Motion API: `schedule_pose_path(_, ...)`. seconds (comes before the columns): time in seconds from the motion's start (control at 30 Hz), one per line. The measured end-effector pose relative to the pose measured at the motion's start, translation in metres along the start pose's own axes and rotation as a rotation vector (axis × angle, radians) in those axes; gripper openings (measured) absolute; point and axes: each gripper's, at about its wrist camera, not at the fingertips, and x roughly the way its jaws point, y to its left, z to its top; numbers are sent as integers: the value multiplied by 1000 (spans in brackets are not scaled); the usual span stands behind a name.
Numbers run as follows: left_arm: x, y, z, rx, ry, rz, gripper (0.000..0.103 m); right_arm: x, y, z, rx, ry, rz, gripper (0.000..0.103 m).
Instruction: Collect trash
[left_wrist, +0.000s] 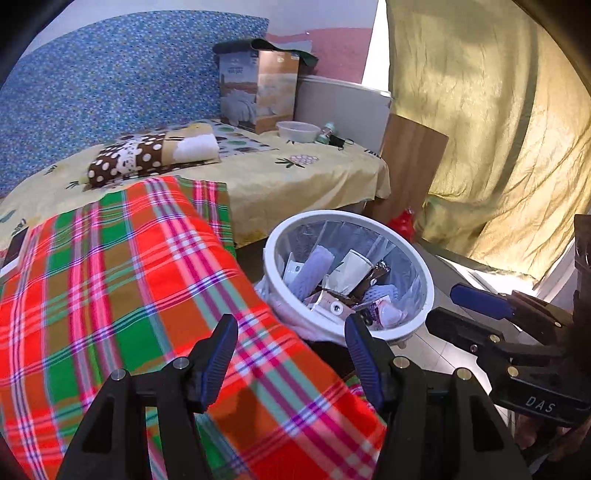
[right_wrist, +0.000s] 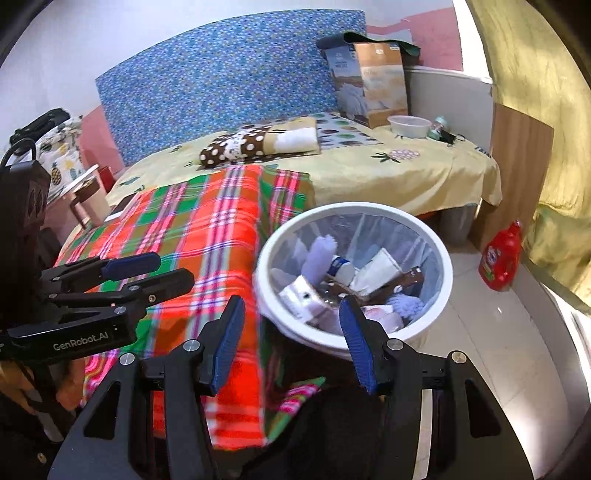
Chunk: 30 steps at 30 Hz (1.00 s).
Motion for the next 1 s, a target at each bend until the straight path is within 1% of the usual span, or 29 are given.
schedule_pose_path(0.23,-29,7,-19,-12,-23,48,60,-12,20,-10,-33,-7,17,55)
schedule_pose_path(0.53,-58,11,-37,-33,-48,79,60,-22,32,-21,-49,-9,19,55)
schedule_pose_path(0.73,-64,10,-44,-39,-46,91,60,-23,33,-22,-46,-12,19,55)
schedule_pose_path(1.0,-63,12,-43,-40,-45,103,60,-24,36,-25,-45,-12,18,55)
